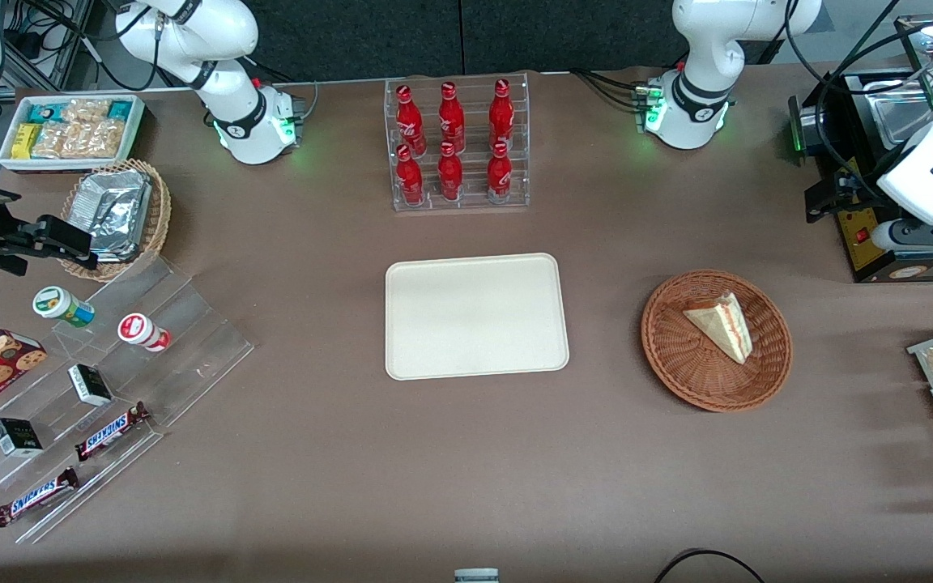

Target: Place sandwich from basket to tray

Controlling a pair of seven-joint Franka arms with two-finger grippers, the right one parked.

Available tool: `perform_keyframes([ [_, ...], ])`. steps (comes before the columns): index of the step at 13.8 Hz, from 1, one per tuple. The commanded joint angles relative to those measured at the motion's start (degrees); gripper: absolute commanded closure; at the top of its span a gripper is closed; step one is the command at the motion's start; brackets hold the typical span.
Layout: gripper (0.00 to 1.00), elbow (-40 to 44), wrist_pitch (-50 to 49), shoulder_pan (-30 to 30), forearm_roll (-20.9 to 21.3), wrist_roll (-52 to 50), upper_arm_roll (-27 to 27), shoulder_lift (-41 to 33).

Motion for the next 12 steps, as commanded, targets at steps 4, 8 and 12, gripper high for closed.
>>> perform_keyframes([
  [4,0.00,1.3,-0.8,0.1,0.4,0.1,-0.4,2.5],
  [8,0.00,-3.8,5.6,0.2,0.8,-8.1,-0.3,3.8],
  [12,0.00,-11.9,16.6,0.2,0.7,-20.4,-0.3,4.1],
])
